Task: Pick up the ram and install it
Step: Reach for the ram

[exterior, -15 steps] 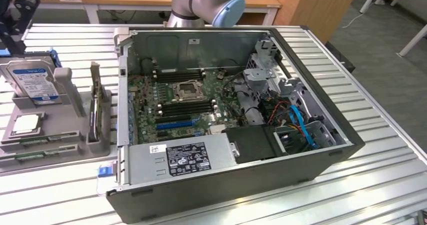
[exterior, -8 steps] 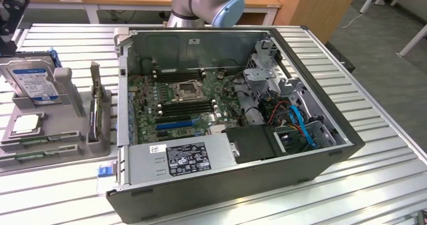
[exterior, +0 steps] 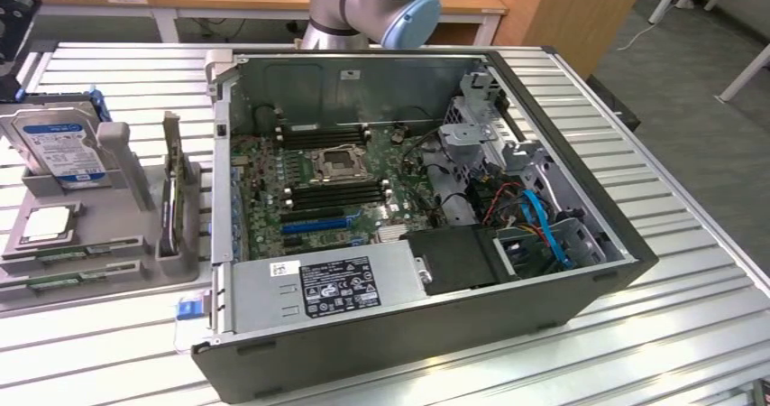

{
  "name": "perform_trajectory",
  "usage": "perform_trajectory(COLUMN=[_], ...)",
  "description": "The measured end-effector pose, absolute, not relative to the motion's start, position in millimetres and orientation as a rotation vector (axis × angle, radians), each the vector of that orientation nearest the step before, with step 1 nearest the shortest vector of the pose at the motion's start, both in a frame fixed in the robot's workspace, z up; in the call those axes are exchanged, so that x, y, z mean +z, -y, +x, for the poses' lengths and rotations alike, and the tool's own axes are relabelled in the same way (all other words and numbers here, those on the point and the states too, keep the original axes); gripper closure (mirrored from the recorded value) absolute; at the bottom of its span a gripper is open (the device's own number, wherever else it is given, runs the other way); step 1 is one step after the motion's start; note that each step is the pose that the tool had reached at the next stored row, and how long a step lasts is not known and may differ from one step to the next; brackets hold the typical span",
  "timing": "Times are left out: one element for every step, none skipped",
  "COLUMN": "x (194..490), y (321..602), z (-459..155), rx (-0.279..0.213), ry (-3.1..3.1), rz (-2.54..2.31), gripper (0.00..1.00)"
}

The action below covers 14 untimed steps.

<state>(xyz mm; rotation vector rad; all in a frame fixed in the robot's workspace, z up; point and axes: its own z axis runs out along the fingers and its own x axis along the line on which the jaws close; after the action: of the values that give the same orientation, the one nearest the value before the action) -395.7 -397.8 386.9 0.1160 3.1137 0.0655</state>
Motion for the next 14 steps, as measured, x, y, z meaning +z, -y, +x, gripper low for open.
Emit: perform_trajectory(x=[386.9,386.9,387.0,386.9,386.9,386.9,386.9,386.9,386.9,386.9,386.9,386.9,386.9,386.9], y=[397.7,397.7,397.7,397.7,397.7,398.0,398.6,399.3,400.3,401.3,402.7,403.9,405.3,406.7], z=[-395.7,-395.7,-395.8,-395.8,-395.8,-395.9,-395.9,-395.8,-395.8,-395.8,-395.8,-395.8,-395.8,-395.8], rx=[0.066,0.066,0.065,0.066,0.066,0.065,0.066,0.066,0.065,0.066,0.066,0.066,0.065,0.066], ry=[-3.114,-3.114,-3.114,-3.114,-3.114,-3.114,-3.114,-3.114,-3.114,-3.114,-3.114,-3.114,-3.114,-3.114], rz=[0.116,0.116,0.116,0.116,0.116,0.116,0.116,0.116,0.116,0.116,0.116,0.116,0.116,0.116], gripper=[0.9,0.9,0.9,0.9,0.9,0.9,0.9,0.9,0.9,0.9,0.9,0.9,0.9,0.9])
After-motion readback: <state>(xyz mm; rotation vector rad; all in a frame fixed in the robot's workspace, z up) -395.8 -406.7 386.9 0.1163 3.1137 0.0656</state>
